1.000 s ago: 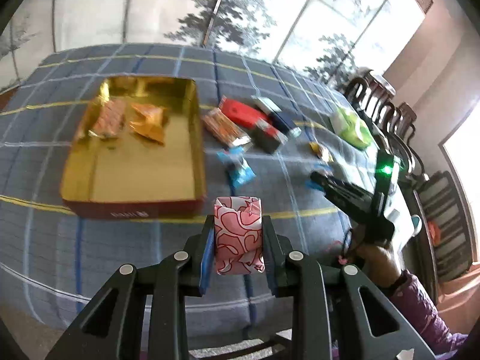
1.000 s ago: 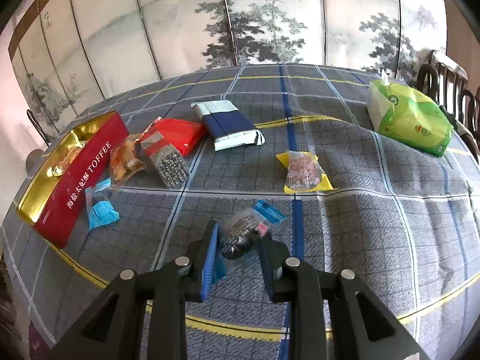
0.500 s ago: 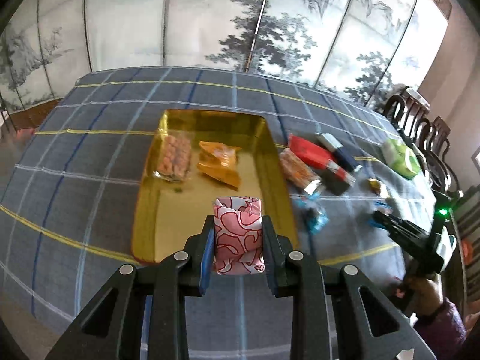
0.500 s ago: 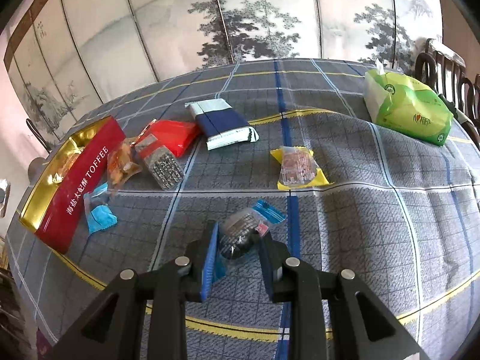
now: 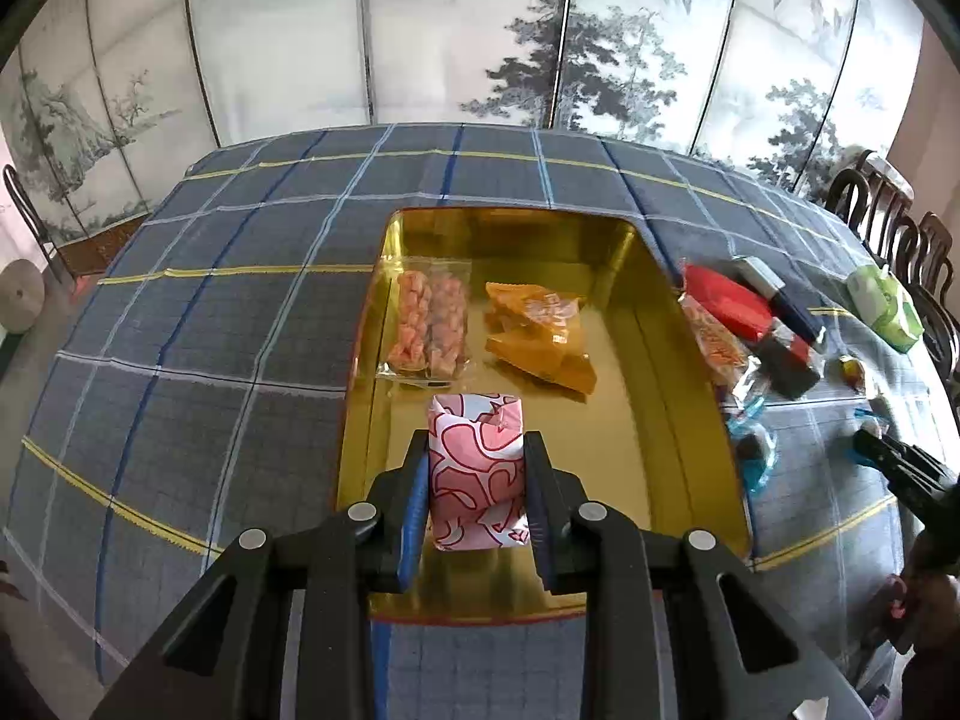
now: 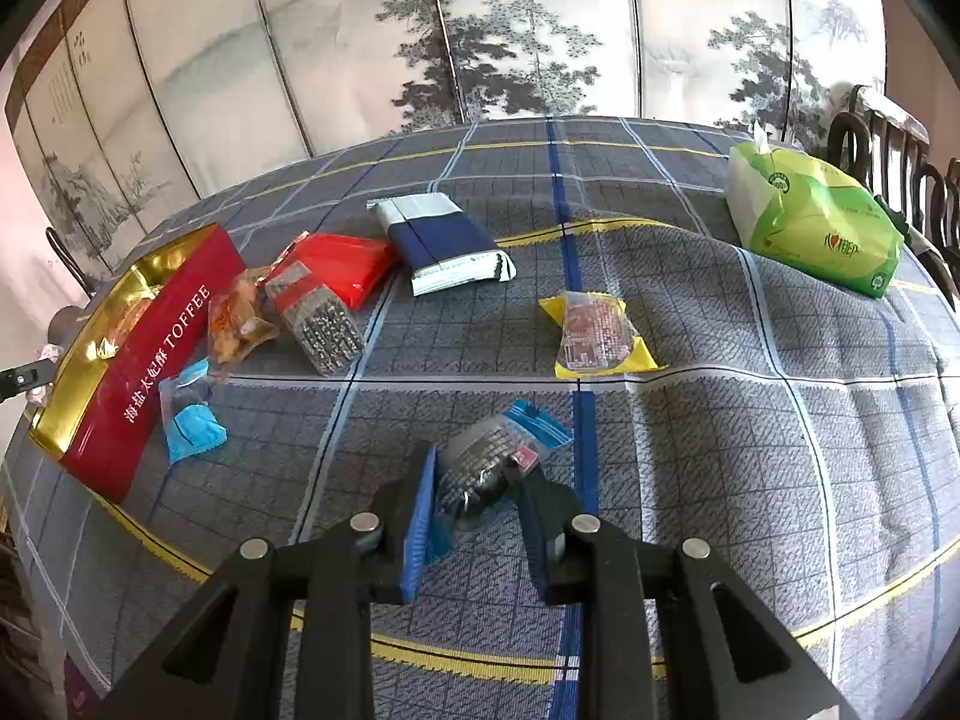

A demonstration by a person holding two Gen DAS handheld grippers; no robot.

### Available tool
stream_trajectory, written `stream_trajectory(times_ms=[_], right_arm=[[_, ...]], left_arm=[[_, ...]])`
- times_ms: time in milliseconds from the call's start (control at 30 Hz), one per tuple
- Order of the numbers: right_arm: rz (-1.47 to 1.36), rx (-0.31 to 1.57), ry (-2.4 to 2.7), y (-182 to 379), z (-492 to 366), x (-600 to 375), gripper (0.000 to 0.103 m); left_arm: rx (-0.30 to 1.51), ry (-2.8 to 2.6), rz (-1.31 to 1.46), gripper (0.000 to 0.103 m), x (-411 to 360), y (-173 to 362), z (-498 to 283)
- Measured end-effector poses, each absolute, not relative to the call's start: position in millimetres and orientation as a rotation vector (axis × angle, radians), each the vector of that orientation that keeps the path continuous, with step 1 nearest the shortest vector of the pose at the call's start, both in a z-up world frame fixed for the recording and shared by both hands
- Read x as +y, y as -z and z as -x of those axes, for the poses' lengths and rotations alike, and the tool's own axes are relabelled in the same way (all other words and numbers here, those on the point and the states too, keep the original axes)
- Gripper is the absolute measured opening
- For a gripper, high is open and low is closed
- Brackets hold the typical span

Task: Organize snacks
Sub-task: 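Lower the pink cube into the gold tray and open the left gripper, then place the clear dark candy bag into the gold tray with the right gripper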

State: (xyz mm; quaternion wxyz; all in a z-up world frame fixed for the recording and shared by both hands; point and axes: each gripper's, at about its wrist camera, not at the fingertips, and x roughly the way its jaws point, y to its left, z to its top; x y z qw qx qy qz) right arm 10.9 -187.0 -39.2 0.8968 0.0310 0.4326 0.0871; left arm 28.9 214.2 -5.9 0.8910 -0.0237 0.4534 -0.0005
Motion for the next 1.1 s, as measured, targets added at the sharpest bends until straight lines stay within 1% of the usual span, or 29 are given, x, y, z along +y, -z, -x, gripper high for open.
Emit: stream_trajectory(times_ms=[367, 433, 467, 567, 633, 700, 767, 833, 1100], right_arm=[[-0.066, 0.898, -0.180, 39.8, -11.0, -186.6, 0.026], [-0.064, 0.898, -0.180, 39.7, -11.0, -186.5, 0.026], [-0.065, 0.898, -0.180, 39.7, -11.1, -186.6, 0.026], [-0.070, 0.898, -0.184, 39.7, -10.9, -187.1, 0.026], [-0.067, 0.896, -0.184, 39.4, -10.4, -186.8, 0.026], [-0.055, 0.892, -0.189, 38.9, -8.4, -184.8, 0.026], [-0.057, 0.894, -0.198, 38.0, -5.3, -183.1, 0.026], [-0.068, 0.895, -0.210, 35.8, -1.8, -181.3, 0.026], [-0.077, 0.852, -0.329, 0.7, 11.8, -145.7, 0.026]], left_arm=[[0.909, -0.044, -0.014, 0.026, 216.2, 10.1, -40.8], [0.909, -0.052, 0.008, 0.037, 218.4, 8.5, -39.5], [0.903, -0.056, 0.029, 0.039, 220.8, 7.2, -37.4], [0.868, -0.077, 0.081, 0.050, 225.4, -1.4, -23.4], [0.844, -0.097, 0.104, 0.061, 227.5, -8.4, -8.9], [0.817, -0.101, 0.129, 0.063, 228.9, -16.8, 8.4], [0.794, -0.105, 0.138, 0.067, 229.3, -23.6, 23.2], [0.783, -0.117, 0.133, 0.074, 228.2, -28.5, 37.2], [0.800, -0.117, 0.159, 0.076, 230.0, -29.1, 68.7]])
